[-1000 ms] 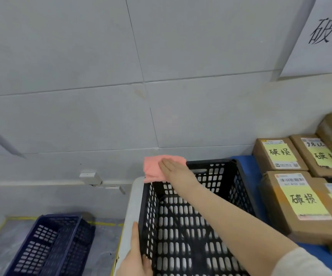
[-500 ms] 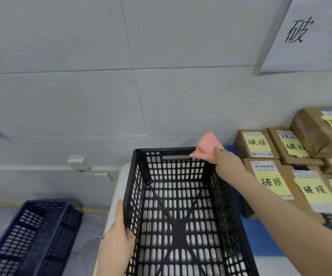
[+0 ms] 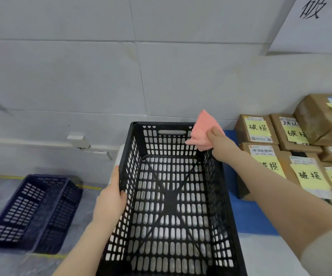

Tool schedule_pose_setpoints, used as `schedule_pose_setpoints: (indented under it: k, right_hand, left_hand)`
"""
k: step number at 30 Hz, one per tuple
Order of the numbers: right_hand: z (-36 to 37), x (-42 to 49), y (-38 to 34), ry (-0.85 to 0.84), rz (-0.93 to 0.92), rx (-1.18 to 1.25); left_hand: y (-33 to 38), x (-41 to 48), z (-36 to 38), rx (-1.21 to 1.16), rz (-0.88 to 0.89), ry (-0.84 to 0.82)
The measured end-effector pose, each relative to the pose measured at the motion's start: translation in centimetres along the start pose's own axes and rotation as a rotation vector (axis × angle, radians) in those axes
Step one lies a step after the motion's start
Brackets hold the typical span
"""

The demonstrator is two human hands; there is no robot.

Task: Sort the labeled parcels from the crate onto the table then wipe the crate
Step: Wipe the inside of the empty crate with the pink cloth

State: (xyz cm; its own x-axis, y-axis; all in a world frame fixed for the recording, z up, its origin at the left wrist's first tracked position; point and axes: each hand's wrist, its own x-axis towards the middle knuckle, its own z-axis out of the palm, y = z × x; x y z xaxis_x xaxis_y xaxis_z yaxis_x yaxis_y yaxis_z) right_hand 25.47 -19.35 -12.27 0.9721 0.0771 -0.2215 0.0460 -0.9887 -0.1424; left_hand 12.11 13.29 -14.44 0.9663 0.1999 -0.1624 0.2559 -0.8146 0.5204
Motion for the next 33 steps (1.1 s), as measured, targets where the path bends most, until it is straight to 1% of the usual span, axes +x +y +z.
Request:
schedule_pose_setpoints:
  k: [4,6,8,12,13,15,16,17,19,20,21,23,26,29,31,33]
  right_hand:
    - [-0.4,0.1,1.2,-0.031,-0.098,-0.050]
    - [-0.2,-1.4,1.7,-0.042,-0.135,-0.058]
    - [0.5,-4.3,1.7,-0.049,-0.190,-0.071]
    - [3.7,-13.8,2.6,-0.050,-0.385,-0.016]
    - [4.4,-16.5,2.8,-0.087,-0.432,0.022]
    - [5.5,-21.6,3.2,-0.216,-0.507,0.053]
    - [5.9,-23.7,3.5,-0.271,-0.564,0.007]
    - [6.2,-25.2,3.8,-0.264,-0.635,-0.047]
    - [5.9,-25.5,4.5,-0.106,-0.766,-0.144]
    - [5.4,-24.4,4.5,-0.048,-0.779,-0.171]
    - [4.8,-22.7,4.4,-0.023,-0.761,-0.166]
    - [3.6,-17.7,4.4,-0.037,-0.685,-0.195]
    - [1.4,-9.0,4.6,0.075,-0.522,-0.257]
    - [-0.7,-2.1,4.0,0.064,-0.423,-0.329]
    - [-1.1,0.2,3.2,0.057,-0.407,-0.265]
    - [-1.0,0.0,2.5,0.044,-0.398,-0.164]
  left_hand:
    - [-0.4,0.2,-0.1,0.112,-0.035,0.009]
    - [-0.5,-0.2,0.2,0.075,-0.052,0.014]
    - [-0.5,-0.1,0.3,0.032,-0.062,0.007]
    - [-0.6,-0.2,0.4,0.031,-0.066,0.021]
    - [-0.7,-0.2,0.5,0.036,-0.068,0.025]
    - [-0.9,-0.2,0.6,0.042,-0.068,0.026]
    - [-0.9,-0.2,0.6,0.038,-0.065,0.023]
    - [-0.9,-0.2,0.5,0.031,-0.058,0.024]
    - [-1.1,-0.2,0.6,0.018,-0.040,0.031]
    - [-1.2,-0.2,0.6,0.009,-0.034,0.030]
    - [-1.2,-0.2,0.6,-0.002,-0.026,0.027]
    - [-1.2,-0.2,0.5,-0.016,-0.012,0.018]
    - [-1.4,-0.2,0.5,0.004,-0.016,0.019]
    - [-1.6,0.0,0.7,0.014,-0.022,0.032]
    - [-1.6,0.1,0.8,0.009,-0.035,0.042]
    - [-1.5,0.1,0.9,0.006,-0.047,0.052]
